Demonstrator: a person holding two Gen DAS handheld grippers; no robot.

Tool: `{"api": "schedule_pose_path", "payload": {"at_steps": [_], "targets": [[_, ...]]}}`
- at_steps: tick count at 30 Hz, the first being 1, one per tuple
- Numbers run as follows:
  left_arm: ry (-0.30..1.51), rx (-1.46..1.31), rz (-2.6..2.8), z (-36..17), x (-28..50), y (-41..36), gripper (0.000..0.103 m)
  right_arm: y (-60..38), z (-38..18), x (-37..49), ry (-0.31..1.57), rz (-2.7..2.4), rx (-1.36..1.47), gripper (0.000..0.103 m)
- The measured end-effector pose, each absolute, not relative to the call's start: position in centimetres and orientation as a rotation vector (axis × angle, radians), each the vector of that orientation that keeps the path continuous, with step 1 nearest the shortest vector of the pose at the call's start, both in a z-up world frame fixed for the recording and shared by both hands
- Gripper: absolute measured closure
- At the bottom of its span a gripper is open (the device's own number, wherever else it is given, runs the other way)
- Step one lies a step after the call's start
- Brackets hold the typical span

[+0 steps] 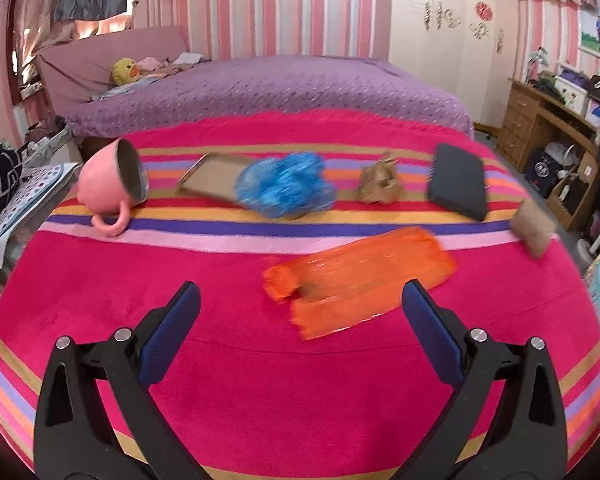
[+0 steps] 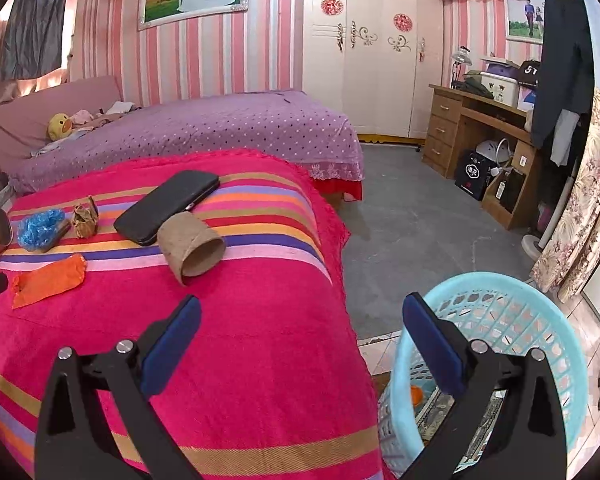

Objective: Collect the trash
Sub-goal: 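Move both open tools back over the bed toward the orange mesh bag, then grasp the orange mesh bag with the left tool while the right tool grasps a cardboard piece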

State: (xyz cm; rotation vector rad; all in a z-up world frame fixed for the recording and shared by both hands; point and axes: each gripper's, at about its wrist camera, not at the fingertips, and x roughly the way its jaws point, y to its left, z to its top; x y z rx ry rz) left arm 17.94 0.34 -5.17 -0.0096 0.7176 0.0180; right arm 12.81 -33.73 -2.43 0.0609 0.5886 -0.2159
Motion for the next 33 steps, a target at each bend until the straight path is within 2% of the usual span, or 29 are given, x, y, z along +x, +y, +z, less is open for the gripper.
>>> {"api": "schedule_pose_path", "payload": {"at_steps": [9, 12, 13, 15, 21, 24, 26, 33], "targets": [[0.783, -0.036, -0.012, -6.8, 19.5, 2.7, 0.008, -32.4, -2.9, 14.6, 0.618, -0.219, 0.047, 0.005], [0.832, -0.031, -0.045, -7.6, 20.5, 2.2, 0.022, -31.7, -3.1, 15.5, 0.634, -0.204, 0.039, 0.005], [0.854, -0.026, -0.055, -7.9, 20.9, 2.0, 0.032, -31.4, -3.1, 15.9, 0.639, -0.201, 0.029, 0.005], [0.863, -0.017, -0.058, -8.2, 21.3, 1.6, 0.036, -30.8, -3.1, 16.5, 0.643, -0.193, 0.015, 0.005], [0.853, -0.03, -0.084, -8.1, 22.3, 1.3, 0.059, -29.1, -3.3, 17.5, 0.669, -0.157, -0.004, 0.005], [0.848, -0.057, -0.101, -8.1, 22.5, 1.6, 0.083, -28.6, -3.3, 17.5, 0.672, -0.135, -0.003, 0.005], [0.845, -0.074, -0.112, -8.1, 22.5, 1.9, 0.086, -28.4, -3.3, 17.4, 0.672, -0.129, 0.003, 0.005], [0.762, -0.047, -0.094, -5.8, 21.1, 3.1, 0.086, -27.5, -3.2, 18.1, 0.673, -0.109, -0.02, 0.005]]}}
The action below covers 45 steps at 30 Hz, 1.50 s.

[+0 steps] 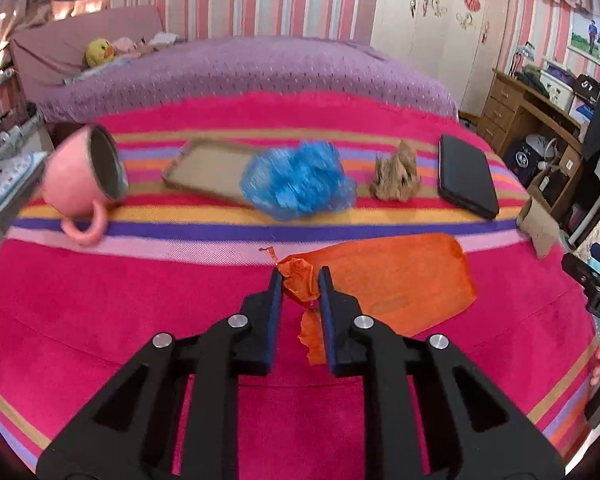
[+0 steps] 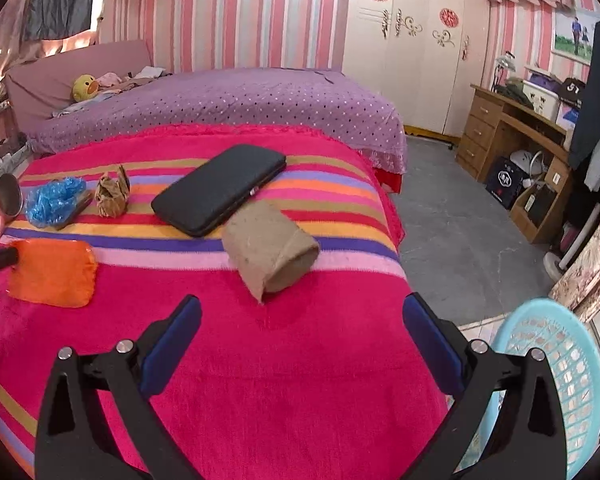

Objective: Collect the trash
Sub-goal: 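Grasp the orange mesh bag with the left tool while the right tool grasps a cardboard piece, then carry the mesh bag and cardboard over the blue basket and open both tools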

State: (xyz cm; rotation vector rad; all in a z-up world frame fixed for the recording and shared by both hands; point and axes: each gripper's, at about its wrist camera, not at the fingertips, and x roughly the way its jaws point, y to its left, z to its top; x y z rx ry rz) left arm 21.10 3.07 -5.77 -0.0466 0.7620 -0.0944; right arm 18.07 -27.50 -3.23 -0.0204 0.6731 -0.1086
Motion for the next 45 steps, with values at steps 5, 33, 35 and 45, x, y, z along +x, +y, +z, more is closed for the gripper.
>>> {"api": "schedule_pose_path", "payload": {"at_steps": [5, 33, 35, 45], "targets": [[0.74, -0.112, -0.055, -4.8, 21.0, 5.5, 0.086, -26.6, -2.8, 20.8, 0.677, -0.098, -0.075, 0.005], [0.707, -0.117, -0.092, -2.7, 18.6, 3.2, 0.086, -26.6, -0.7, 14.1, 0.65, -0.056, -0.163, 0.043], [0.704, -0.122, -0.102, -2.6, 18.2, 2.8, 0.087, -27.0, -0.8, 13.2, 0.644, -0.065, -0.157, 0.043], [0.684, -0.088, -0.132, -2.0, 16.5, -0.2, 0.087, -29.8, -2.0, 12.0, 0.638, -0.08, -0.093, 0.043]]}}
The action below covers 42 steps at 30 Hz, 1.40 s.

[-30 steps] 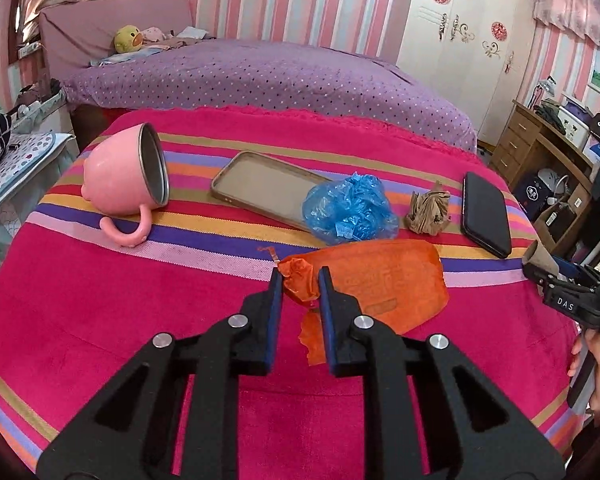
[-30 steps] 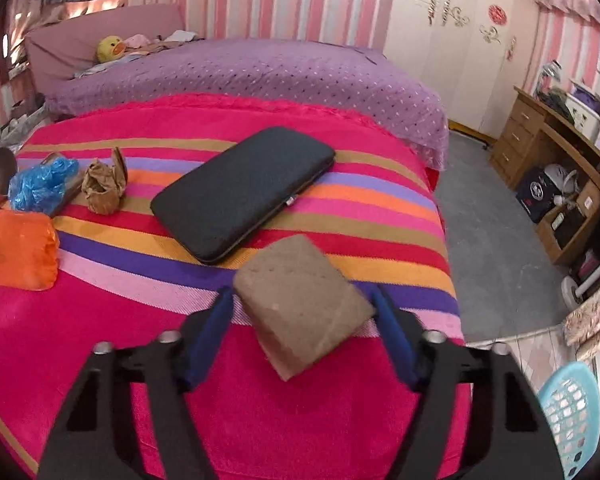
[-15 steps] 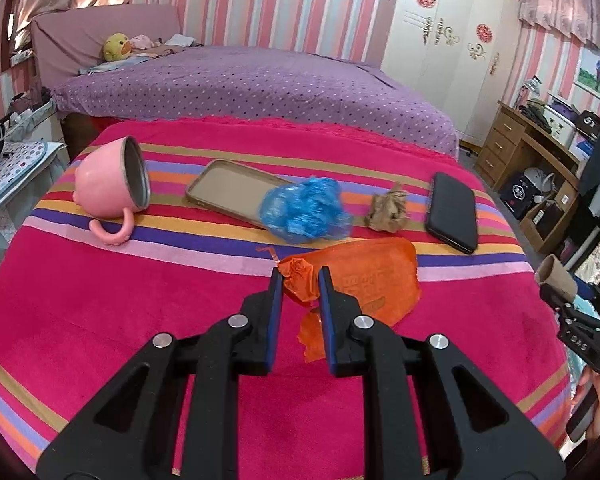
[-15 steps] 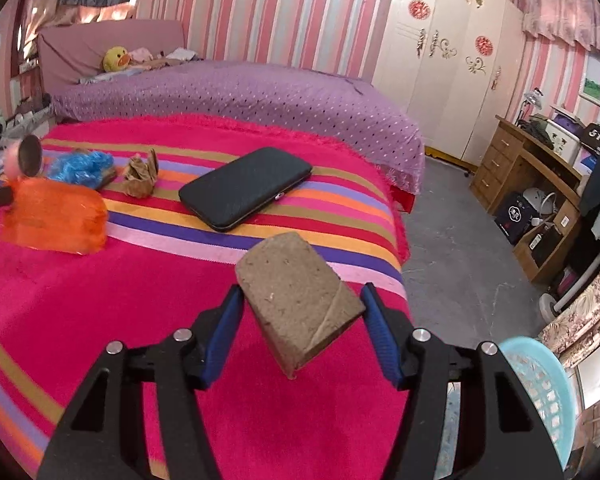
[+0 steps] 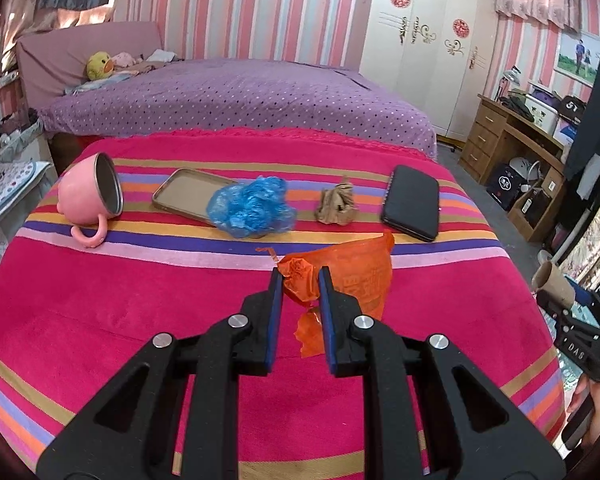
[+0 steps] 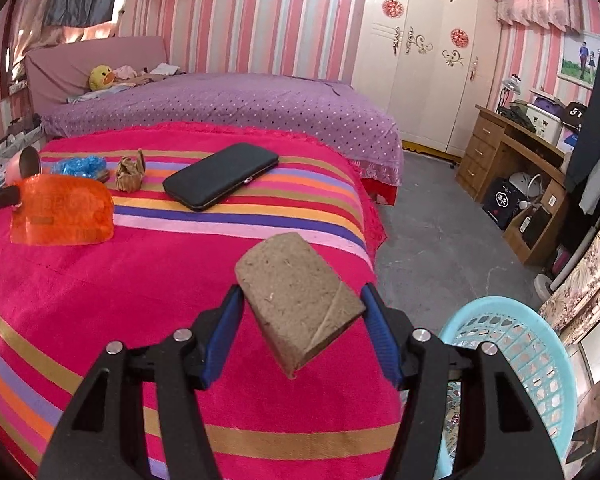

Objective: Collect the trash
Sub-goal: 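Carry the mesh bag and cardboard over the blue basket and open both tools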

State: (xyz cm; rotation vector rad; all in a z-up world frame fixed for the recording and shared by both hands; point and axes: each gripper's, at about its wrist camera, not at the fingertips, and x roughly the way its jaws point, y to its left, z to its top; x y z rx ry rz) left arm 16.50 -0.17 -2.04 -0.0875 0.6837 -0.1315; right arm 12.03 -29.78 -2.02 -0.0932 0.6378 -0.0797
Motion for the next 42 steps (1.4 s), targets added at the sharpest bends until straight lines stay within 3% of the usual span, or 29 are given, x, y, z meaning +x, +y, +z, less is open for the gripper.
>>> {"api": "schedule_pose_path", "payload": {"at_steps": [17, 42], "targets": [[0.596, -0.029, -0.232, 1.4, 12.8, -8.3, 0.087, -37.8, -0.3, 9.1, 0.58, -0.191, -0.026, 0.043], [0.63, 0.028, -0.55, 1.6, 8.9, -31.3, 0.086, -55.1, -2.9, 2.6, 0.588, -0.459, 0.138, 0.043]]}}
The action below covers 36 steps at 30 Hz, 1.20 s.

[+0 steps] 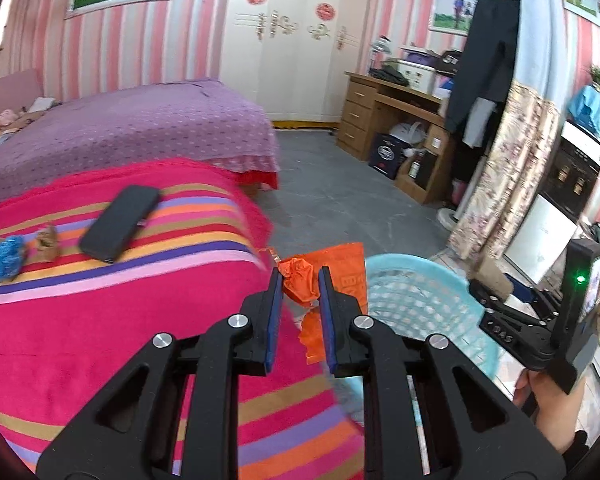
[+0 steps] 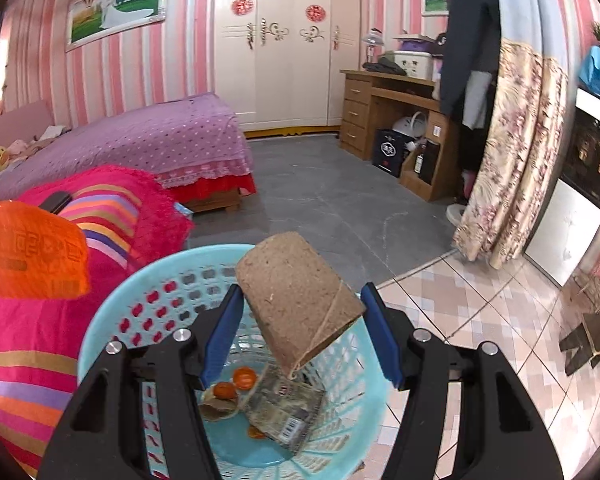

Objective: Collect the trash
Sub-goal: 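Carry the mesh bag and cardboard over the blue basket and open both tools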

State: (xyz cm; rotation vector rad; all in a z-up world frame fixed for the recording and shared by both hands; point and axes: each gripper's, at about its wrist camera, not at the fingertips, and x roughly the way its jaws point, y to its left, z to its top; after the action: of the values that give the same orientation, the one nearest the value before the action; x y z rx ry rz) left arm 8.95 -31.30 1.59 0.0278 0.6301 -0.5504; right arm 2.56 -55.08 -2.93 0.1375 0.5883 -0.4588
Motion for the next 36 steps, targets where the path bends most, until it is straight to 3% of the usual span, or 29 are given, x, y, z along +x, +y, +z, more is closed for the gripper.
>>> {"api": "schedule_pose_path", "payload": {"at_steps": [16, 18, 20, 26, 30, 36], "targets": [[0.721, 0.133, -0.536, -4.9, 10.1, -39.1, 0.085, -57.8, -5.1, 1.7, 0.588, -0.461, 0.168, 0.043], [0.722, 0.146, -0.535, -5.2, 10.5, -39.7, 0.077, -57.6, -5.3, 1.9, 0.593, -0.456, 0.171, 0.043], [0.731, 0.147, -0.521, -5.5, 10.9, -40.0, 0.045, -57.3, -5.2, 2.1, 0.593, -0.449, 0.163, 0.043], [0.695, 0.152, -0.474, -5.0, 11.4, -38.9, 0.015, -56.9, -5.2, 2.4, 0.6, -0.44, 0.149, 0.043], [0.674, 0.137, -0.447, -4.5, 11.9, -36.7, 0.008, -56.7, -5.4, 2.8, 0.605, -0.434, 0.152, 0.042], [0.685, 0.11, -0.403, -4.7, 12.7, -33.4, 0.007, -55.5, -5.5, 4.0, 0.615, -0.415, 0.142, 0.036]]}}
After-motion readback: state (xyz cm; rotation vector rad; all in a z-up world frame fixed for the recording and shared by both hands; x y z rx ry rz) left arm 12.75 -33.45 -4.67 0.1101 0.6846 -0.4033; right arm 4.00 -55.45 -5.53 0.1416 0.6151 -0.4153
